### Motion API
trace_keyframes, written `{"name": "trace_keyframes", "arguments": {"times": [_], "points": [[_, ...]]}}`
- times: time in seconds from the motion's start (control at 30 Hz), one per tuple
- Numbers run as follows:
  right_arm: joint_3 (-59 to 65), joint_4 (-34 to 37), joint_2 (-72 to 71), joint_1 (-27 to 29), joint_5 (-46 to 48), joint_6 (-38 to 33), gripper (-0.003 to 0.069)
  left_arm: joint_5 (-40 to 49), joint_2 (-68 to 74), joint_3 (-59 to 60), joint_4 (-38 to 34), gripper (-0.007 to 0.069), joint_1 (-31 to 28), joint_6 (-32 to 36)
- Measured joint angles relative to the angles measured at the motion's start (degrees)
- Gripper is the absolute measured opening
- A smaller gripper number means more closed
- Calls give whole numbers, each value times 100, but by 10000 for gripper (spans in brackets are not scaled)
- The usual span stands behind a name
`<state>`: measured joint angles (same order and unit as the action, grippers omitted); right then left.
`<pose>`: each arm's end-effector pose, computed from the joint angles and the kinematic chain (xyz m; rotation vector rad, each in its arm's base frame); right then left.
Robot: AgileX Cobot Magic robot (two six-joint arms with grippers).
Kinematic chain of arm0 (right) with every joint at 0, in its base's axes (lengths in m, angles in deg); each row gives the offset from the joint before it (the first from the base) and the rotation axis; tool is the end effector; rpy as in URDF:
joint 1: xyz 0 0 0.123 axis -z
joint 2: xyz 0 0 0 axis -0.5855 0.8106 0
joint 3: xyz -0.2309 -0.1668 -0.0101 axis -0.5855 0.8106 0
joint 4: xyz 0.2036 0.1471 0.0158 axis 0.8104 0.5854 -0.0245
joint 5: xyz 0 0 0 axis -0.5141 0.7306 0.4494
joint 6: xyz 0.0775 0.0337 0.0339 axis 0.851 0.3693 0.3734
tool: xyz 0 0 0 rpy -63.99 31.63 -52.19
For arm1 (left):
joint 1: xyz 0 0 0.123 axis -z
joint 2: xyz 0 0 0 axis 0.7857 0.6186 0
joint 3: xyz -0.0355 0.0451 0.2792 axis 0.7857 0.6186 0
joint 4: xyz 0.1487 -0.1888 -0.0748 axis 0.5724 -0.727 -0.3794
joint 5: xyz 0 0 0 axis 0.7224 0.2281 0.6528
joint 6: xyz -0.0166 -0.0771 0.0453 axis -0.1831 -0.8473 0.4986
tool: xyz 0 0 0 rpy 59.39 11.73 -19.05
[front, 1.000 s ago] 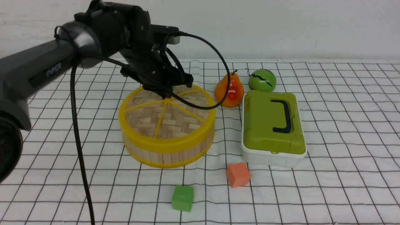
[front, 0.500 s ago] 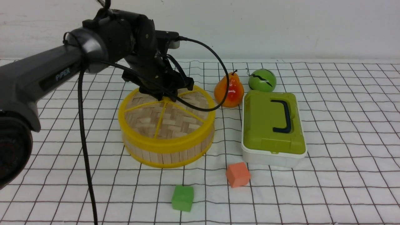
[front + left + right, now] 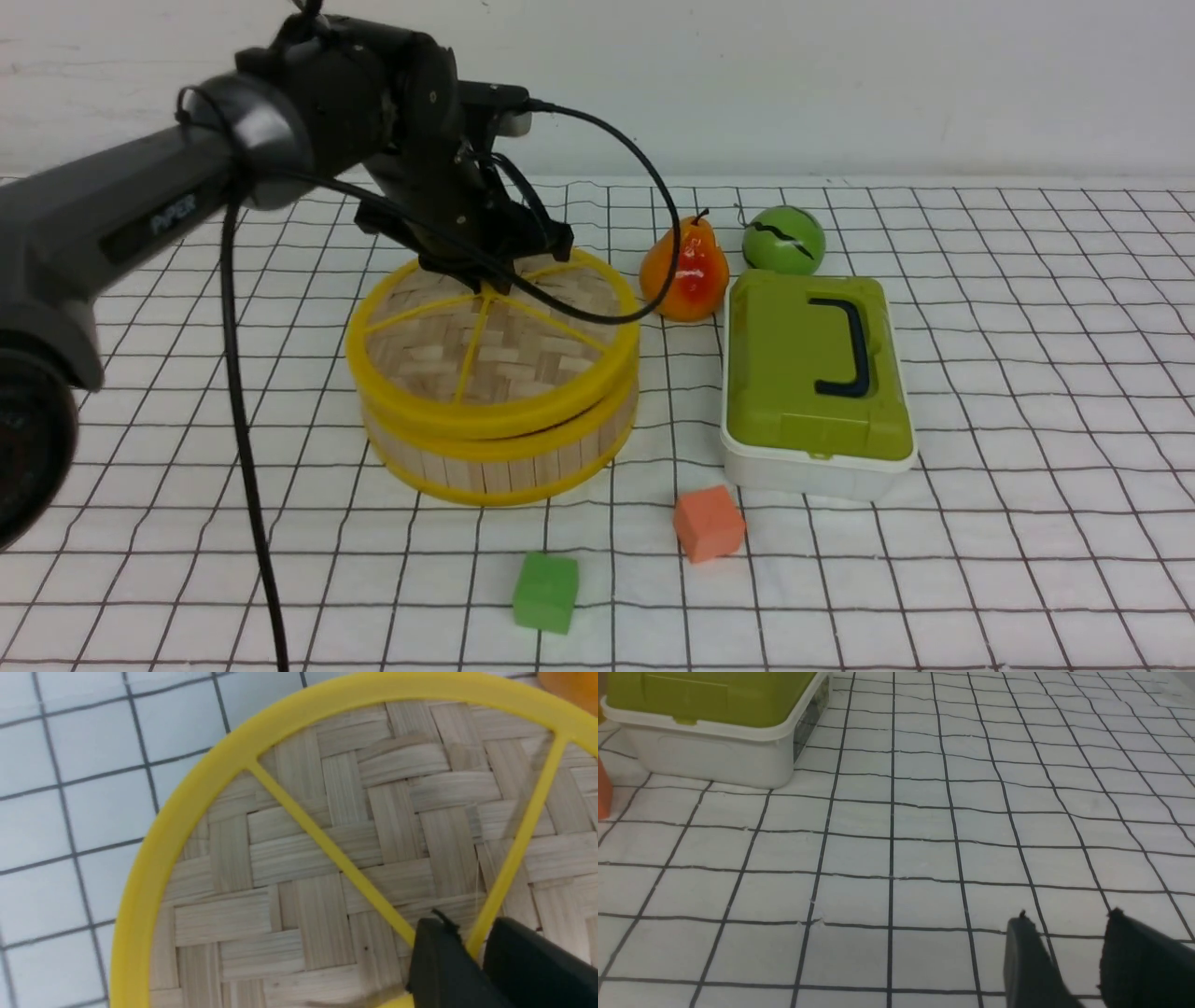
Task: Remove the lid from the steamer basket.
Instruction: Use the left arm to lift the lid of the steamer, then use the left arm to place the steamer lid on the table
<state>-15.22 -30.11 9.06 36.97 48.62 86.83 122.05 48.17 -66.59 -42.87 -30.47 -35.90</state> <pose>0.0519 -0.0031 0.1730 0.0198 1.8772 -0.0449 0.4424 -0.1699 0.2827 0.3035 2.5146 -0.1644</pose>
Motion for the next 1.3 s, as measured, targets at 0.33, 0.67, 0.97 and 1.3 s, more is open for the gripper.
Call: {"name": "trace_keyframes", "arguments": {"times": [0.33, 0.67, 0.97, 1.3], "points": [[0, 0, 0, 0, 0, 0, 239, 69, -1577, -93, 579, 107, -228, 6], [0, 0, 0, 0, 0, 0, 239, -1003, -1677, 1788, 883, 107, -2050, -901], [0, 0, 0, 0, 0, 0, 239, -2043, -685, 2537, 908, 107, -2573, -1517], [0, 0, 0, 0, 0, 0, 239, -2209, -328, 2537, 815, 179, -2470, -1538]]}}
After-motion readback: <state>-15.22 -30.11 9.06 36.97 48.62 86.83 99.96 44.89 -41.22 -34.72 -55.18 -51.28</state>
